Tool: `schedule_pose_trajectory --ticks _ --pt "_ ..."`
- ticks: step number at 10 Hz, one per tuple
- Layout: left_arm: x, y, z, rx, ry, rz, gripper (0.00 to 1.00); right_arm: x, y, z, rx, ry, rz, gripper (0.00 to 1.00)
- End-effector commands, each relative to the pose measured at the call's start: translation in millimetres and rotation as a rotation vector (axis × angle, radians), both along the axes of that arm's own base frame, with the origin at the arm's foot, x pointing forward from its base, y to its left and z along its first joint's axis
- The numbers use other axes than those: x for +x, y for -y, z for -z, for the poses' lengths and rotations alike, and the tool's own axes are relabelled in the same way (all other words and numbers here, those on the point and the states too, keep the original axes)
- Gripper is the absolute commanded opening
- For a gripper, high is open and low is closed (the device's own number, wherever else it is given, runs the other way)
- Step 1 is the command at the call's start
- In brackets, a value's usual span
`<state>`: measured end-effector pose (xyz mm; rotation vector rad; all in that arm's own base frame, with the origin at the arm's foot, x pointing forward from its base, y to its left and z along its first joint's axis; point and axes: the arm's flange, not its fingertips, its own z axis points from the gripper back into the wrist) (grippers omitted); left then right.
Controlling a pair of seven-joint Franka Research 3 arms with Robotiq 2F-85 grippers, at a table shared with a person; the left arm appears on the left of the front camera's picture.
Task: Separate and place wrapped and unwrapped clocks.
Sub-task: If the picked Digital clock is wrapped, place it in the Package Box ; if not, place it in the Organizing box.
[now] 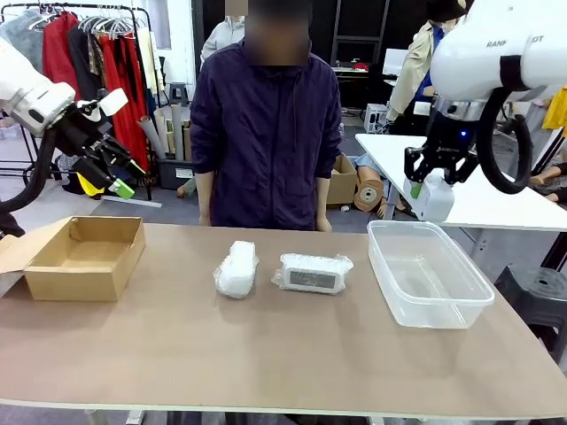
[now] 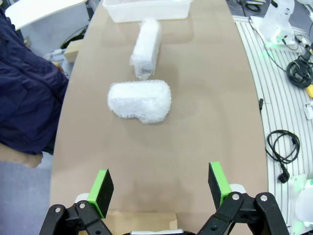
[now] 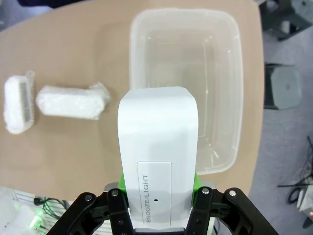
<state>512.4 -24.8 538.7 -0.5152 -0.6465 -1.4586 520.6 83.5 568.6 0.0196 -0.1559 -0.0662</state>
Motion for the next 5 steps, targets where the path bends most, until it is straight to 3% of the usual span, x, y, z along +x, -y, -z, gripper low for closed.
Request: schedule_pose_trajectory --ticks 1,5 --pt "-0.8 -1.8 -0.7 -0.004 0.005 0.012 1.00 25.1 22.2 11.0 -0.014 -0.031 -0.037 0.00" --pt "-0.8 -1.8 -0.7 -0.004 0.005 0.012 1.00 62.9 39.7 57.2 0.031 -0.101 -0.170 0.00"
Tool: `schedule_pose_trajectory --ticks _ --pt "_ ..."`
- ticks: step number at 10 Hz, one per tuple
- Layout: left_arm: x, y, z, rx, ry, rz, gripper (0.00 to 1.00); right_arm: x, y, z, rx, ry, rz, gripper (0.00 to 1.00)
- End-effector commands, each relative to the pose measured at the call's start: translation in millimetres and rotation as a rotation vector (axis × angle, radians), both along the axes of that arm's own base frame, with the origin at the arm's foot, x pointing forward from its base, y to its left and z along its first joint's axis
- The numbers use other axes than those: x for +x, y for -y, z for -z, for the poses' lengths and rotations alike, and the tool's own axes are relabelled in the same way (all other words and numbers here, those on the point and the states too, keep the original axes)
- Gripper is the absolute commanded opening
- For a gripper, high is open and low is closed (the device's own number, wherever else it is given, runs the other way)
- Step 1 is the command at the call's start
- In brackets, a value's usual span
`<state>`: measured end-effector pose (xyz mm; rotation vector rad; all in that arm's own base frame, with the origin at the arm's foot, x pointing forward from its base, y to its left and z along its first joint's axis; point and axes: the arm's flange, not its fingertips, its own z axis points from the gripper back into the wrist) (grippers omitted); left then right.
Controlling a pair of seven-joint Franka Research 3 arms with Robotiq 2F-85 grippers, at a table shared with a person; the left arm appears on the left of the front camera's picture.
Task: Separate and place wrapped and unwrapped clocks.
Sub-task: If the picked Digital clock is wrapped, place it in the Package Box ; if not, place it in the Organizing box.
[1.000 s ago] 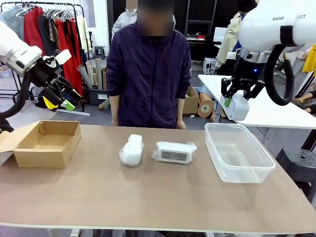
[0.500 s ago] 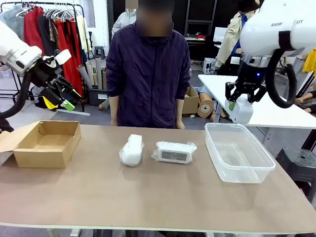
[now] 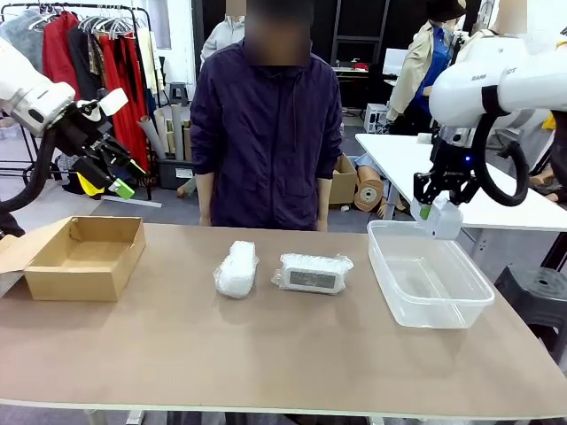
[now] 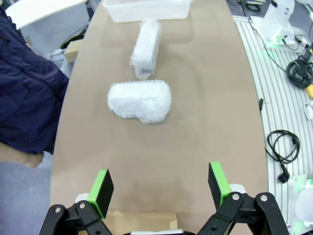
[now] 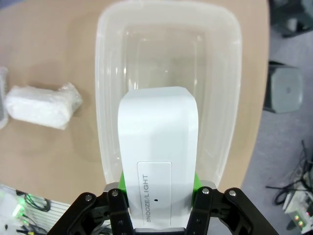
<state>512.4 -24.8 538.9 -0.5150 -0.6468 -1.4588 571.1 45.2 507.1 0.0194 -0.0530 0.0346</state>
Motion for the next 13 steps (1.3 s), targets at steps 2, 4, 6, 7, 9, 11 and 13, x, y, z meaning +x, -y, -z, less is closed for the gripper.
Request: schedule_pose_trajectory --ticks 2,4,6,7,9,11,13 --pt "-0.8 -1.9 -0.5 -0.004 0.005 0.012 1.00 27.5 1.8 13.9 0.047 -0.035 -0.098 0.00" --pt "-0.8 -1.9 -0.5 -0.004 0.005 0.012 1.00 33.2 3.9 28.7 0.053 -0.038 -0.101 0.00" --pt "-0.8 -1.9 -0.5 -0.004 0.005 0.012 1.00 33.8 3.1 46.7 0.039 -0.028 -0.085 0.00" --pt "-0.8 -1.9 -0.5 -0.004 0.005 0.012 1.00 33.9 4.7 53.0 0.022 -0.042 -0.079 0.00" --pt "-0.8 -1.9 -0.5 -0.004 0.005 0.012 1.00 29.7 4.0 67.4 -0.006 0.000 -0.027 0.00" --pt "-0.8 -1.9 -0.5 -0.004 0.005 0.012 1.00 29.3 2.6 79.0 -0.035 0.048 0.011 0.00" --pt "-0.8 -1.9 -0.5 -0.004 0.005 0.012 1.00 25.5 5.6 73.7 -0.044 0.024 0.037 0.00"
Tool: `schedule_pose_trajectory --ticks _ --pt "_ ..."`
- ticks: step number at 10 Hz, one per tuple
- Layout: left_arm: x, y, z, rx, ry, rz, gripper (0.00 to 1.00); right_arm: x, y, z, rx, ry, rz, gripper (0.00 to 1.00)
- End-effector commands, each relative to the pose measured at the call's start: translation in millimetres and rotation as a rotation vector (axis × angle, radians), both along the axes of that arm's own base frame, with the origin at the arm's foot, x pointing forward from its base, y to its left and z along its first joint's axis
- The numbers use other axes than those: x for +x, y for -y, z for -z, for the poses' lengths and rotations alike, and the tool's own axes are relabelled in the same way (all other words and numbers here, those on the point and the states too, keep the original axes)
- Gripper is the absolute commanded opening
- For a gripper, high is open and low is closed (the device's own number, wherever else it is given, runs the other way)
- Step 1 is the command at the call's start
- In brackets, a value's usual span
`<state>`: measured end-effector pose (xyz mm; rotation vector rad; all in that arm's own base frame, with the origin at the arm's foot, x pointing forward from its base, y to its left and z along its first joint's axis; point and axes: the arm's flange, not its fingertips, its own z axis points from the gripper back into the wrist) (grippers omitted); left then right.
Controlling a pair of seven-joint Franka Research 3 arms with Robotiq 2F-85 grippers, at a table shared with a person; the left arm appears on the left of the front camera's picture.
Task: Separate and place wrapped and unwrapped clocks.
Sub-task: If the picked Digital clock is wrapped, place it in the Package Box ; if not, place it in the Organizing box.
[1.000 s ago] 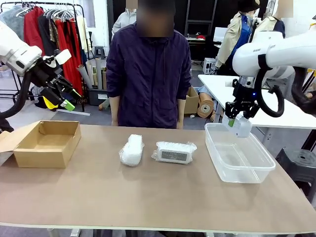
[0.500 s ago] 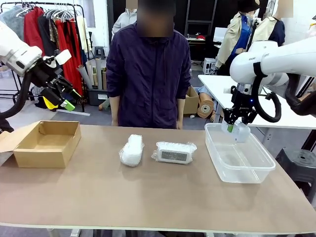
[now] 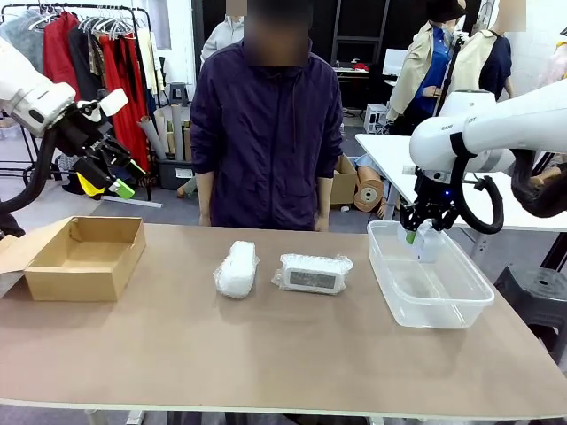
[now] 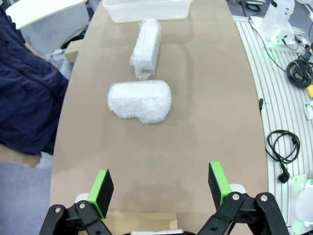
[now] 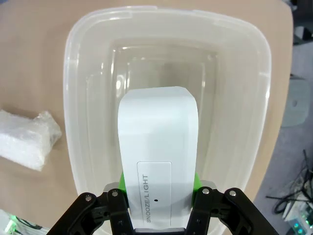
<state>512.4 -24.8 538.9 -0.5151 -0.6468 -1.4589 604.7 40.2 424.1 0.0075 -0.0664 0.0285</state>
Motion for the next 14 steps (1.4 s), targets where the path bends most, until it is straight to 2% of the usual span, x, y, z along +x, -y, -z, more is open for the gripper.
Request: schedule_pose_trajectory --ticks 1,5,10,14 --pt "-0.7 -1.9 -0.5 -0.004 0.005 0.012 1.00 1.7 -1.0 -2.0 0.011 0.002 -0.017 0.00" --pt "-0.7 -1.9 -0.5 -0.004 0.005 0.012 1.00 -0.1 -1.5 1.9 0.001 -0.004 -0.003 0.00" --pt "-0.7 -1.9 -0.5 -0.004 0.005 0.012 1.00 8.1 2.4 51.4 -0.002 -0.004 0.067 0.00" --pt "-0.7 -1.9 -0.5 -0.004 0.005 0.012 1.00 10.3 2.1 75.5 -0.047 0.010 0.065 0.00"
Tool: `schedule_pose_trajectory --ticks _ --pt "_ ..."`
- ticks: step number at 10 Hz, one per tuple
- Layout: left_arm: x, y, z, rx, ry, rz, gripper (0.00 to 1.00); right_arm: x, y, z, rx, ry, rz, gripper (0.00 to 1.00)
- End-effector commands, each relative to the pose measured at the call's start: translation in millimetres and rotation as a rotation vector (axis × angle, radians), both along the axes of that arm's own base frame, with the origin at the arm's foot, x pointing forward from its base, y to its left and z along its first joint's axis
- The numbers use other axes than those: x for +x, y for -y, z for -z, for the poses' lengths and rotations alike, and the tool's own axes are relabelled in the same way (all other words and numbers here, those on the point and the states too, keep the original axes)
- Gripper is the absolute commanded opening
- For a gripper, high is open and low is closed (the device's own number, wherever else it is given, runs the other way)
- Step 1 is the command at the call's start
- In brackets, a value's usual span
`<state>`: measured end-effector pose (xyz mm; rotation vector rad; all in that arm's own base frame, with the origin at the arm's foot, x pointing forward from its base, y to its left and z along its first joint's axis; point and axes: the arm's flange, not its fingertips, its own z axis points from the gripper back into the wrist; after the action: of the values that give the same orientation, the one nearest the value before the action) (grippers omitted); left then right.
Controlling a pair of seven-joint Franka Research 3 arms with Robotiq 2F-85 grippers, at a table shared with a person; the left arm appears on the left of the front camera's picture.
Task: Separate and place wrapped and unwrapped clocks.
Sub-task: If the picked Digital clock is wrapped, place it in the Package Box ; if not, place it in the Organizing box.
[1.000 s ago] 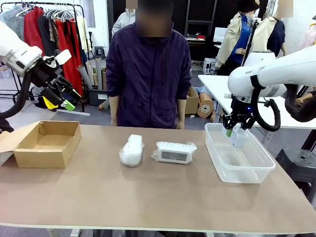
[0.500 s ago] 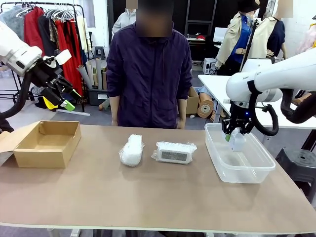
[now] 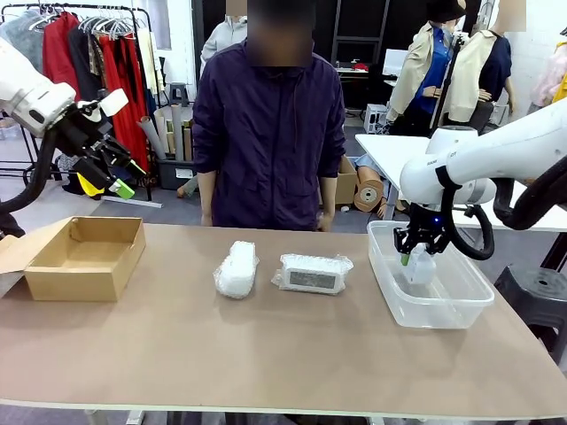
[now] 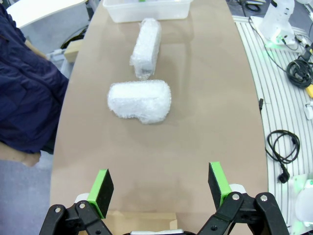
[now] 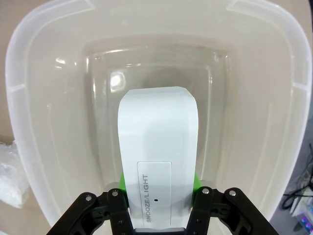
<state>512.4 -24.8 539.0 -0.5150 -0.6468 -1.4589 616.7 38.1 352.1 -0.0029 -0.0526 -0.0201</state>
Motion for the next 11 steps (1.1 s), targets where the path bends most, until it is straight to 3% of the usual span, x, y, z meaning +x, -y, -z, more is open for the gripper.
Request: schedule_pose_trajectory --ticks 1,6,7,11 --pt "-0.7 -1.9 -0.4 -0.004 0.005 0.012 1.00 -1.4 4.1 9.4 -0.041 0.016 0.020 0.00" --pt "-0.7 -1.9 -0.4 -0.004 0.005 0.012 1.00 -6.8 5.4 28.7 -0.048 -0.023 0.014 0.00" --pt "-0.7 -1.9 -0.4 -0.004 0.005 0.012 1.00 -6.8 6.0 30.7 -0.050 -0.029 0.015 0.04" --pt "-0.7 -1.9 -0.4 -0.004 0.005 0.012 1.00 -11.1 5.9 23.1 -0.029 -0.032 0.012 0.77"
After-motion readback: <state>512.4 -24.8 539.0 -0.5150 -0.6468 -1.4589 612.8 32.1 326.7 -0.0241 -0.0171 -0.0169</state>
